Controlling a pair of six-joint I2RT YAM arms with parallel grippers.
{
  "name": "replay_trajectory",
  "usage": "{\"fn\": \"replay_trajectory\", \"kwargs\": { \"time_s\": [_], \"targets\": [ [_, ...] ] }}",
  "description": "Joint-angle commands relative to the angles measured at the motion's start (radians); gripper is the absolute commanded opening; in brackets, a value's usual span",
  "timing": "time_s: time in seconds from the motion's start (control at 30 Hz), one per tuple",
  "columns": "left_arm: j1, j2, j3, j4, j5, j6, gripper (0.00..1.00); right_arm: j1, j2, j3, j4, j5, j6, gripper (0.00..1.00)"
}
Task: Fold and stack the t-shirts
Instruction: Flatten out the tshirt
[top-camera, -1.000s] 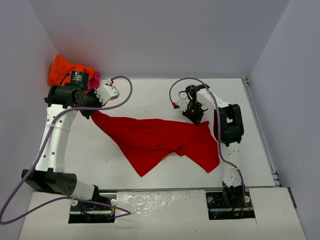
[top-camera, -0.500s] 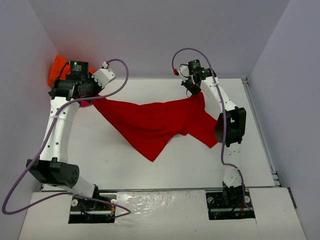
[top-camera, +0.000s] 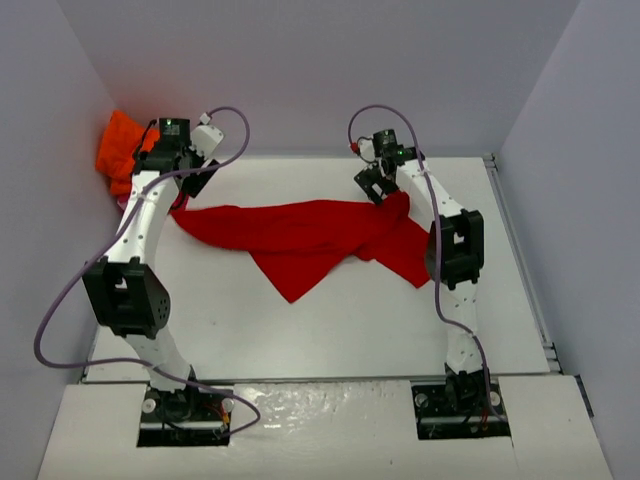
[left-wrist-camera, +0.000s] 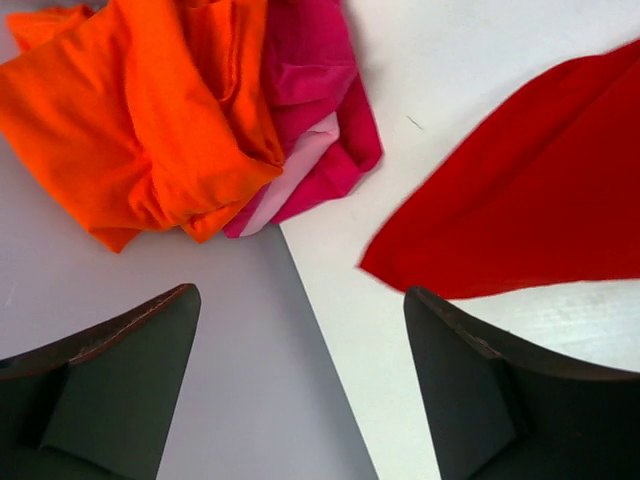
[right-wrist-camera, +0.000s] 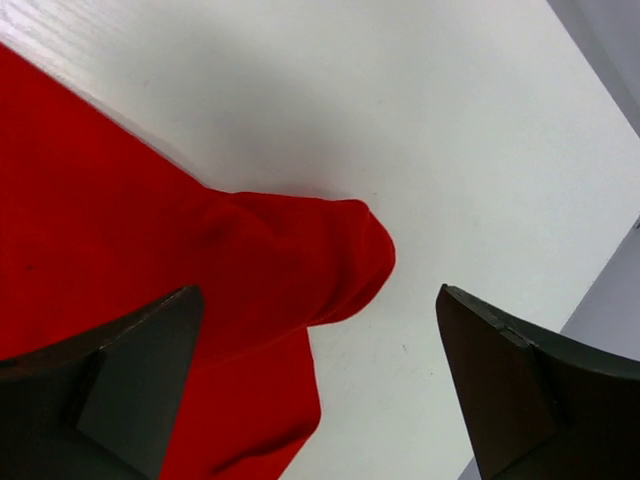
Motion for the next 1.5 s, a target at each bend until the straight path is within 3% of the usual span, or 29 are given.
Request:
{"fn": "replay_trajectory", "kwargs": {
  "time_s": [0.0,0.2,0.4,0.53,0.87,1.23,1.47],
  "targets": [
    [0.011,-0.144,0.006,0.170,0.062,-0.074,0.83,-0.014,-0.069,0.014,0.123,0.116,0.033,1.00],
    [-0.038,-0.225,-0.005,0.007,0.252,-0.060,0.83,-0.108,-0.211,-0.099,0.195,0.059,0.087,1.00],
    [-0.320,-0.277,-0.237,-0.190,0.306,0.024,0.77,-0.160,-0.362,-0.367,0.199,0.081,0.090,1.00],
    [-0.414,-0.253,-0.348,-0.153,0.307,-0.006,0.72,-0.164,-0.470,-0.505,0.245,0.110,0.103,1.00],
    [-0.505,-0.152,-0.438,-0.029,0.312,-0.040,0.71,-0.164,-0.663,-0.679,0.267,0.161,0.145,1.00],
    [-0.626,-0.043,-0.495,0.022,0.335,-0.103,0.71,-0.175,-0.730,-0.772,0.307,0.262,0.176,1.00],
    [-0.647,0.006,-0.543,0.080,0.302,-0.120,0.70,-0.196,-0.776,-0.785,0.324,0.309,0.188,1.00]
  ]
}}
